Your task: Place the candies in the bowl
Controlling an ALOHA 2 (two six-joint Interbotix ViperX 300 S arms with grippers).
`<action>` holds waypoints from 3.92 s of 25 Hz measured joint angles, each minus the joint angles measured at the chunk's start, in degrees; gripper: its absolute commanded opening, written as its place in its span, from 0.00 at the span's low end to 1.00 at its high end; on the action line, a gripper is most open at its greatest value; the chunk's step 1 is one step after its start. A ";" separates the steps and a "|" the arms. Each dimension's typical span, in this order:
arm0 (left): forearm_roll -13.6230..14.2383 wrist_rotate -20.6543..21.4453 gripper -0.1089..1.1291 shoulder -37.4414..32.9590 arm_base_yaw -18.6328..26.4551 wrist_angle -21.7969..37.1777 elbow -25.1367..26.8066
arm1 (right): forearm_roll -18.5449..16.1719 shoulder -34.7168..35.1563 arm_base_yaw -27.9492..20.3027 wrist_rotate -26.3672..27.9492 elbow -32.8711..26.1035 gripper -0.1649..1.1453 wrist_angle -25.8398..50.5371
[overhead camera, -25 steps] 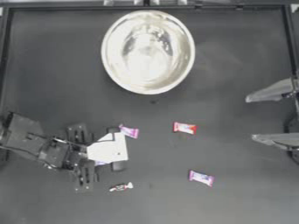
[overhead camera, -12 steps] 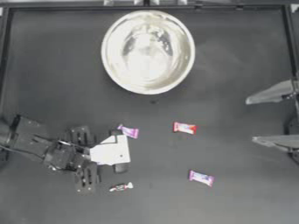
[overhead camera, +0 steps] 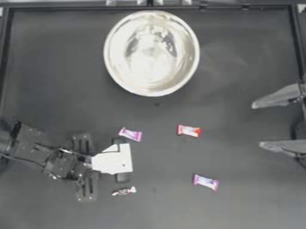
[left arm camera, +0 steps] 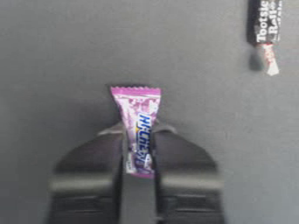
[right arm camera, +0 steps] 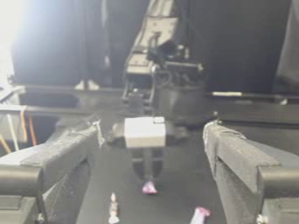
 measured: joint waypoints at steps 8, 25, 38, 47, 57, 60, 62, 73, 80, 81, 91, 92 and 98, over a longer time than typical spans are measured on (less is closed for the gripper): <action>-0.18 0.79 0.35 -0.35 0.09 0.18 -0.35 | 0.00 0.00 0.00 0.00 0.00 0.88 0.09; 2.02 22.94 0.35 -12.83 15.21 0.70 -8.79 | 0.00 0.00 0.09 0.00 0.00 0.88 0.00; 1.49 37.35 0.34 -4.31 31.55 -2.72 -19.51 | 0.00 0.00 0.09 0.00 0.00 0.88 0.26; 1.32 39.55 0.35 4.57 36.56 -6.50 -25.05 | 0.18 0.00 0.09 0.00 0.00 0.88 0.18; 1.23 38.41 0.87 7.29 37.88 -7.03 -26.28 | 0.26 0.00 0.09 0.00 0.00 0.88 0.18; 1.32 36.83 0.95 7.29 38.32 -8.35 -26.37 | 0.26 0.09 0.09 0.00 0.00 0.88 0.18; 1.23 36.65 0.89 7.29 38.50 -9.14 -26.28 | 0.26 0.00 0.09 0.00 0.00 0.88 0.18; 0.97 36.39 0.88 1.49 36.65 -9.58 -23.47 | 0.26 0.00 -0.53 0.00 0.00 0.88 0.18; -2.37 36.30 0.87 -9.32 32.34 -11.69 -16.44 | 0.88 0.00 -1.41 0.00 0.26 0.88 0.70; -2.99 36.30 0.87 -10.63 31.46 -12.04 -15.12 | 0.97 0.00 -1.58 0.00 0.26 0.88 0.97; -9.05 36.30 0.87 -26.02 23.29 -19.60 -2.29 | 1.93 0.00 -2.46 0.00 0.26 0.88 5.19; -9.58 36.30 0.87 -27.60 22.68 -20.04 -1.14 | 2.11 0.00 -2.46 0.09 0.26 0.88 6.06; -11.95 36.30 0.87 -35.42 20.04 -23.91 5.89 | 3.25 0.09 -2.46 0.26 -2.46 0.88 17.14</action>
